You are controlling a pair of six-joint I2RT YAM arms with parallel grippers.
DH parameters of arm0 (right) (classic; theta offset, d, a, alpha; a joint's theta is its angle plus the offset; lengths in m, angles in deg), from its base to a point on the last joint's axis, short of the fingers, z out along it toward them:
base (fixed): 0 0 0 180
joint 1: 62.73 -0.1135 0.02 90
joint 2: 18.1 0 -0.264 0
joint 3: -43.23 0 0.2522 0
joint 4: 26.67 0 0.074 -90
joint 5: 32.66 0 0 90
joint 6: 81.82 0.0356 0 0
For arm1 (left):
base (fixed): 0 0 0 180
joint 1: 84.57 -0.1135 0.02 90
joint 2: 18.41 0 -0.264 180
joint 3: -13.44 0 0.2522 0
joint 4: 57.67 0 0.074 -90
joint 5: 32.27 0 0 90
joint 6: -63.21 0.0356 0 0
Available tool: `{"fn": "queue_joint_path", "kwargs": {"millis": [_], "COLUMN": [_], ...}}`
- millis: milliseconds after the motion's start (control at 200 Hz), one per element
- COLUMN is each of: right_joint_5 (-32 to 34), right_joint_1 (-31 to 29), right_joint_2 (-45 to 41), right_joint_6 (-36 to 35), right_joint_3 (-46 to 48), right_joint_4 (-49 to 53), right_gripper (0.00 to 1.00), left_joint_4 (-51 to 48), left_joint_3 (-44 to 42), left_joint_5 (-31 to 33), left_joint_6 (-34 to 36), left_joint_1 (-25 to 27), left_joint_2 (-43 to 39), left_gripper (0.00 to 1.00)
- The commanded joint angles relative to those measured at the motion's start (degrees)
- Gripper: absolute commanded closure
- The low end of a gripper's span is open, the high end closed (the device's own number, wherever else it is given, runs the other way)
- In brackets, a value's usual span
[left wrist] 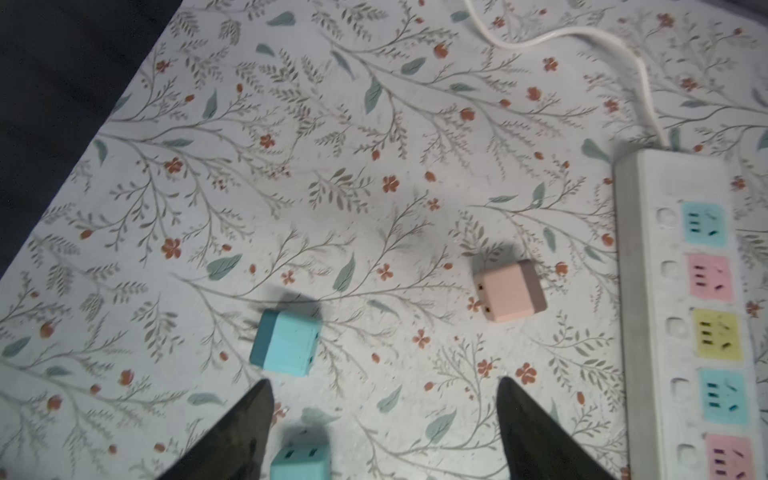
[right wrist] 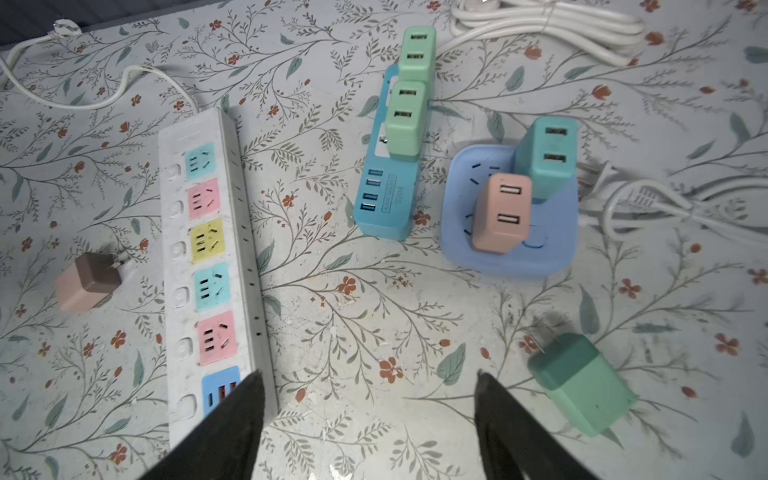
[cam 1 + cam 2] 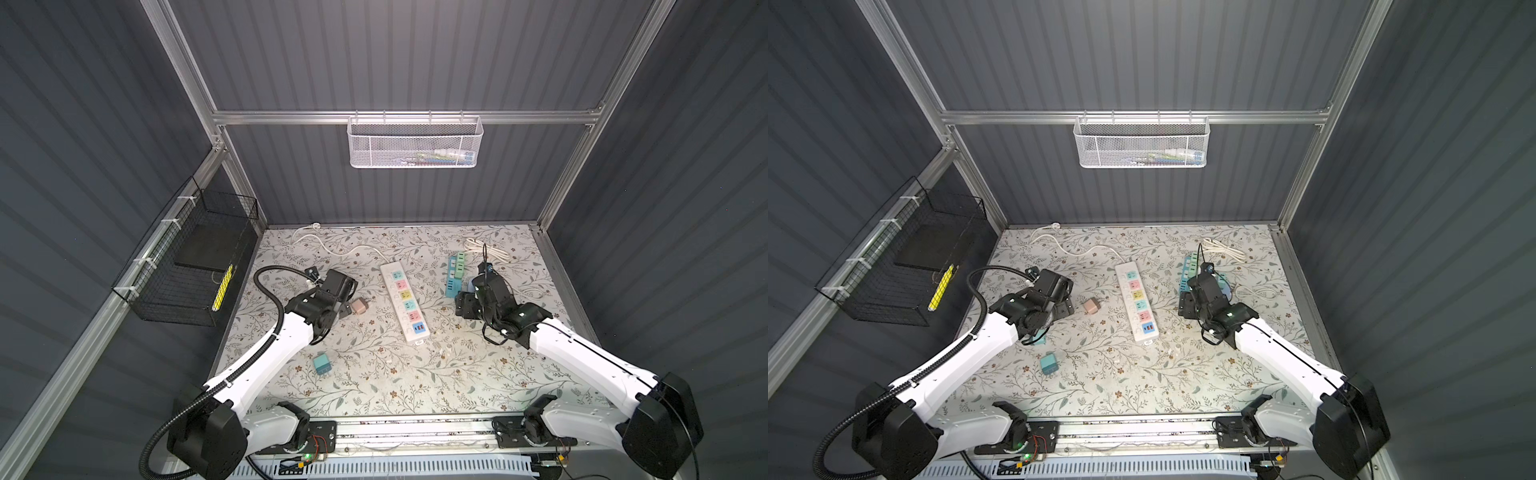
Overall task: Insert the plug
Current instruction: 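Grasp a loose teal adapter on the table with the left gripper, then lift the teal adapter with the left gripper and carry it toward the white strip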
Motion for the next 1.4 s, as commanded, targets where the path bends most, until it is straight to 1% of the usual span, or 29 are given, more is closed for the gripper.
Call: {"fn": "queue_joint_path", "kwargs": {"millis": [0,100,165,255,390,450,550,570,630,735,835,951,1121,1226,1346,1396], "right_joint_5": [-4.8,-7.0,-7.7,-8.5,-8.6,-8.8,-9.1,-9.3,-9.4,-9.2,-9.2,-9.3,-9.0,-8.6,-8.6,-8.1], "right_joint_1": [0.0,0.0,0.0,0.0,0.0,0.0,0.0,0.0,0.0,0.0,0.0,0.0,0.0,0.0,0.0,0.0], "right_joint_2": [1.2,1.7,1.3,0.5,-0.6,-0.6,-0.3,-0.4,-0.2,-0.5,-1.0,-1.0,-1.9,-2.9,-2.9,-2.8], "right_joint_6": [0.1,-0.6,-1.0,-1.5,-2.0,-2.1,-2.2,-2.2,-2.2,-2.6,-2.5,-2.5,-2.6,-3.0,-4.0,-3.9], "right_joint_3": [-0.1,-0.2,0.1,1.3,3.0,3.4,3.9,4.0,4.2,4.5,5.0,5.2,5.8,8.0,10.2,10.2], "right_joint_4": [-3.6,-4.8,-5.3,-6.8,-8.2,-8.4,-8.9,-8.9,-8.8,-8.6,-8.7,-8.6,-8.9,-12.3,-18.7,-19.8], "right_gripper": [0.29,0.35,0.37,0.38,0.38,0.38,0.38,0.38,0.38,0.38,0.38,0.38,0.38,0.38,0.38,0.38], "left_joint_4": [-11.9,-15.1,-15.6,-15.1,-15.5,-14.4,-13.1,-11.1,-9.4,-7.9,-5.8,-2.5,-0.8,0.9,2.5,2.5], "left_joint_3": [-0.2,-0.8,-2.1,-5.0,-7.9,-9.8,-12.5,-13.0,-14.5,-16.2,-17.2,-18.6,-19.6,-20.5,-21.7,-21.8], "left_joint_5": [-1.0,-5.4,-8.1,-10.9,-12.0,-13.5,-15.0,-15.7,-17.5,-16.7,-16.0,-16.0,-15.0,-15.3,-16.2,-16.6], "left_joint_6": [-4.9,-5.8,-7.0,-8.0,-10.4,-11.0,-11.1,-11.0,-10.9,-10.2,-9.5,-8.6,-8.4,-8.0,-7.2,-6.9], "left_joint_1": [-0.3,-0.3,-0.3,-0.3,-0.3,-0.3,-0.3,-0.3,-0.3,-0.3,-0.3,-0.3,-0.3,-0.3,-0.3,-0.3], "left_joint_2": [0.9,2.5,3.3,3.9,3.2,2.4,2.2,2.3,2.8,3.2,3.2,3.8,4.4,3.6,3.3,3.7], "left_gripper": [0.16,0.16,0.18,0.22,0.25,0.29,0.30,0.31,0.34,0.39,0.40,0.44,0.47,0.50,0.51,0.51]}}
